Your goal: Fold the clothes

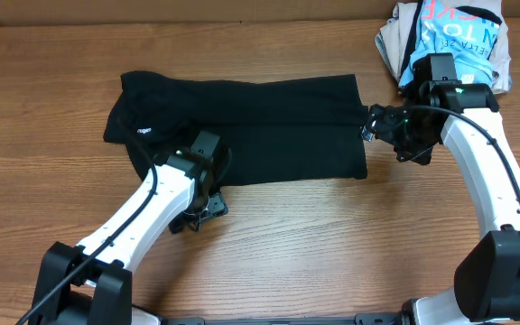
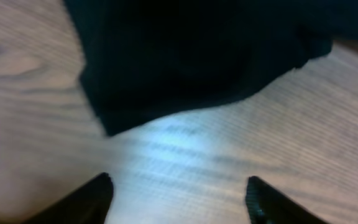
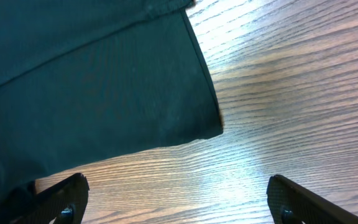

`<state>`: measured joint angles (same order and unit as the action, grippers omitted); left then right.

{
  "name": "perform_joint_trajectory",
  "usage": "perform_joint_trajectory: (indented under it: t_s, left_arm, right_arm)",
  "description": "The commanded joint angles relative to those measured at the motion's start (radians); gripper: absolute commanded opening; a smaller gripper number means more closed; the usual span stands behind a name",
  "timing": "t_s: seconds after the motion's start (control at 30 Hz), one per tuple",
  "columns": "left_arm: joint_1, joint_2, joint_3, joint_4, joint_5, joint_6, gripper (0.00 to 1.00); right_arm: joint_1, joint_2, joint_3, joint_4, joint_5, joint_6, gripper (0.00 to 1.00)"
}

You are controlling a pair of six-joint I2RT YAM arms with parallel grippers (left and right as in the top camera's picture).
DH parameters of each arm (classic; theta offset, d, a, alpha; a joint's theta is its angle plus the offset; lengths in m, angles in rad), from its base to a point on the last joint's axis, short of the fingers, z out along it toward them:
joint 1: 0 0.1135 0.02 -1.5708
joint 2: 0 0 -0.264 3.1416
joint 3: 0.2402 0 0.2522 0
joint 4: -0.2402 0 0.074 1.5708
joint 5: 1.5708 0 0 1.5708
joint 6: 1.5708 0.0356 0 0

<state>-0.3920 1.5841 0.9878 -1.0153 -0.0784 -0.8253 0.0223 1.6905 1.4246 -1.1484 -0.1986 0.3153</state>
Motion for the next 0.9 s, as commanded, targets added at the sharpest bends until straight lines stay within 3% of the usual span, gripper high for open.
perform_joint_trajectory:
  t_s: [0.0,0.27,0.57,0.67,0.8,0.87]
  left_arm:
    - [0.038,-0.014,-0.068,0.053,0.031,-0.021,0.62]
    - [0.2,-0.014,-0.157,0.154,0.021,0.0,0.6]
    - [0.2,-0.006,-0.254,0.378,0.102,0.062,0.61]
    - [0.201,-0.002,-0.258,0.358,0.098,0.063,0.48]
    - [0.219,-0.003,-0.242,0.29,0.099,0.063,0.04]
    - [0.249,-0.003,-0.187,0.174,0.098,0.116,0.04]
  right_arm:
    - [0.004,-0.025,-0.005,0.003,0.003,-0.008,0.96]
    - [0.004,-0.025,-0.005,0.005,0.003,-0.008,0.96]
    - [0.004,-0.025,-0.005,0.01,0.003,-0.008,0.97]
    - [0.004,-0.025,-0.005,0.01,0.002,-0.008,0.96]
    - [0.004,-0.025,-0.005,0.003,-0.01,-0.007,0.96]
    - [0.011,-0.025,-0.005,-0.01,-0.039,-0.008,0.92]
